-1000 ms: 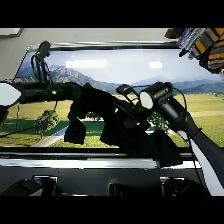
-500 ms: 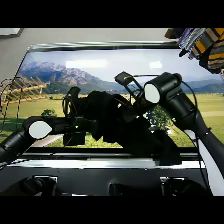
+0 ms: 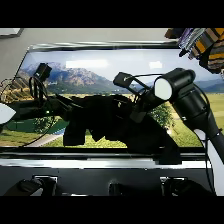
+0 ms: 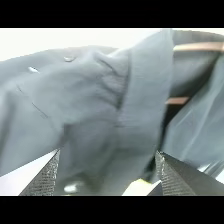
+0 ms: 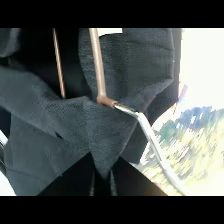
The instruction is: Fold the clothes and pants, and hang the long-sleeved shirts on hangers.
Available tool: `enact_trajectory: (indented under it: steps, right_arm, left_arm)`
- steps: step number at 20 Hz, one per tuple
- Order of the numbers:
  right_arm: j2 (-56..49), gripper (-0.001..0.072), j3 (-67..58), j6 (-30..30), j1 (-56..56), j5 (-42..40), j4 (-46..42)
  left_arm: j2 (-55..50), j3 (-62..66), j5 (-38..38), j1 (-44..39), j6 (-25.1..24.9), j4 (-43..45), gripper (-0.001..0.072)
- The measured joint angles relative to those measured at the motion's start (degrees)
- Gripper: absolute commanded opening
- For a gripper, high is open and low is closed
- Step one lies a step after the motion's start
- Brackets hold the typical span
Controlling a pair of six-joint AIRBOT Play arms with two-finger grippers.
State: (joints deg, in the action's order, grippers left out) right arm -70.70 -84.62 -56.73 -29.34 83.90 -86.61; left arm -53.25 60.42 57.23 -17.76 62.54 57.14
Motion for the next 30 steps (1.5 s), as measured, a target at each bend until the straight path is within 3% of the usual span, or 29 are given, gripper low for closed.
enact_trajectory:
  steps: [3, 6, 9, 12, 13, 15, 16, 18, 19, 21, 22, 23, 30]
  right_arm:
    - [0.04, 0.0025, 0.0, 14.25, 2.27, 0.31, 4.61]
    - [-0.02, 0.0025, 0.0, 23.54, 3.13, 0.31, 7.98]
    - [-0.04, 0.0025, 0.0, 29.75, 3.43, -0.61, 10.1]
    - [-0.04, 0.0025, 0.0, 32.68, 3.54, -2.47, 11.43]
    - [-0.04, 0.0025, 0.0, 33.14, 3.56, -3.17, 11.85]
    - [-0.04, 0.0027, 0.0, 33.77, 3.56, -3.98, 12.7]
    - [-0.04, 0.0027, 0.0, 34.14, 3.56, -4.04, 13.0]
    - [-0.07, 0.0028, -0.02, 34.16, 3.63, -4.37, 13.14]
    - [-0.07, 0.0079, -0.02, 34.16, 3.58, -4.5, 13.42]
    - [0.09, 0.0386, -0.02, 33.24, 3.61, -4.39, 13.77]
    - [0.33, 0.046, -0.02, 32.28, 3.61, -4.22, 14.29]
    - [0.76, 0.0488, -0.02, 30.93, 3.85, -4.48, 14.47]
    - [9.01, 0.0491, -0.04, 25.42, 17.0, -4.76, 15.1]
  left_arm:
    - [-1.68, -0.92, 2.8, 0.63, -11.39, -0.02, 0.0673]
    - [-3.87, -2.03, 4.0, 0.28, -20.06, -0.96, 0.0672]
    - [-5.68, -2.47, 4.44, -0.04, -26.88, -3.28, 0.0672]
    - [-7.26, -2.64, 5.33, -0.26, -30.14, -4.59, 0.0667]
    - [-7.8, -2.67, 5.44, -0.35, -30.69, -4.83, 0.0584]
    - [-8.81, -2.69, 5.81, -0.5, -31.63, -5.2, 0.0051]
    - [-9.2, -2.69, 5.84, -0.55, -32.06, -5.27, 0.002]
    - [-9.62, -2.71, 6.64, -0.68, -33.59, -5.86, 0.0019]
    - [-9.73, -2.71, 6.4, -0.63, -33.92, -5.49, 0.0019]
    - [-9.86, -2.71, 6.27, -0.66, -34.12, -5.77, 0.0018]
    - [-9.86, -2.71, 6.16, -0.61, -34.14, -5.64, 0.0018]
    - [-9.84, -2.71, 6.01, -0.61, -34.16, -5.55, 0.0018]
    - [-8.28, -2.71, 6.21, -0.66, -35.39, -6.25, 0.0017]
